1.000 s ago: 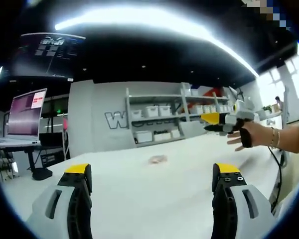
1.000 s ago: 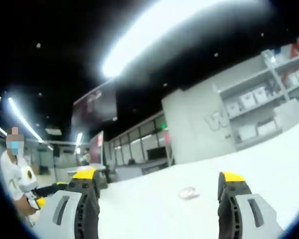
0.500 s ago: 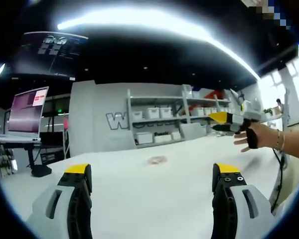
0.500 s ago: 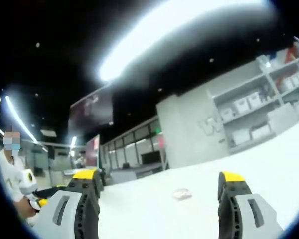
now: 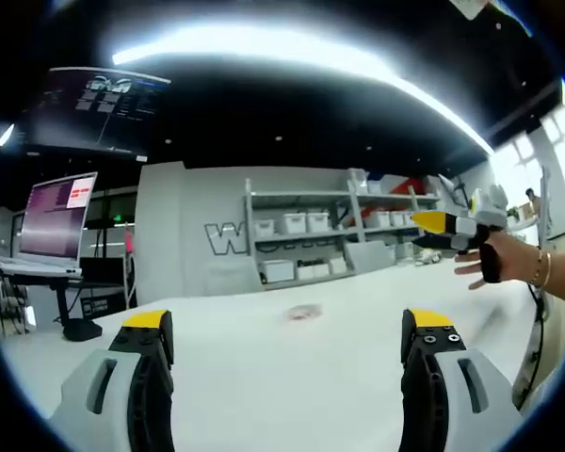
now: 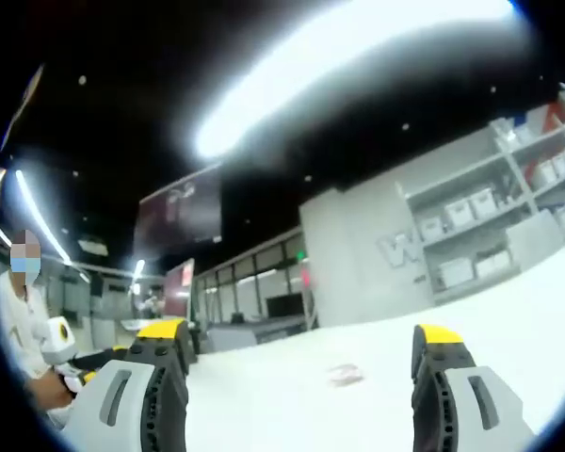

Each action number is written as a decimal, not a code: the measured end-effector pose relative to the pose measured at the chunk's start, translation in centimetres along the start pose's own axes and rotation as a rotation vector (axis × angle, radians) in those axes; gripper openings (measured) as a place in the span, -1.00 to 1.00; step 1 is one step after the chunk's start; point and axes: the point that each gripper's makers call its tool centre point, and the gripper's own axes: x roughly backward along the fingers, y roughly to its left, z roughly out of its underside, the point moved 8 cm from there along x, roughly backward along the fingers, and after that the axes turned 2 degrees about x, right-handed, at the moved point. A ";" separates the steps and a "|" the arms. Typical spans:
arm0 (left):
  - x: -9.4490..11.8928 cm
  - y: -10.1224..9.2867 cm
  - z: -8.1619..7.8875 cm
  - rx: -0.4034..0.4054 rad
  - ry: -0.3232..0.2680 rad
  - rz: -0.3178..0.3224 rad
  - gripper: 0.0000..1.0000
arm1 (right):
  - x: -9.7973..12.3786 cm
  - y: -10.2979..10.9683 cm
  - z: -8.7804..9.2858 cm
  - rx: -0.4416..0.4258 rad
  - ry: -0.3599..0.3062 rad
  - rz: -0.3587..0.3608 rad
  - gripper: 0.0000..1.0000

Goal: Open the resealable bag by pulling the two sides of the seal apart until the entire bag opening is separated and visibly accessible.

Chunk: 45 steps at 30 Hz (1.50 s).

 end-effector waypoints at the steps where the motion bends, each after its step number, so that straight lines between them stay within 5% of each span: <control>1: 0.0 0.1 0.0 0.000 0.003 -0.002 0.99 | 0.0 0.1 0.0 0.006 -0.002 0.000 1.00; 28: -0.4 0.6 0.6 0.016 -0.018 0.000 0.99 | 3.4 -0.3 -0.4 0.128 -0.001 0.080 1.00; 45: -0.6 0.0 1.1 -0.019 0.007 0.002 0.99 | 4.6 -0.6 0.6 0.101 -0.012 0.091 1.00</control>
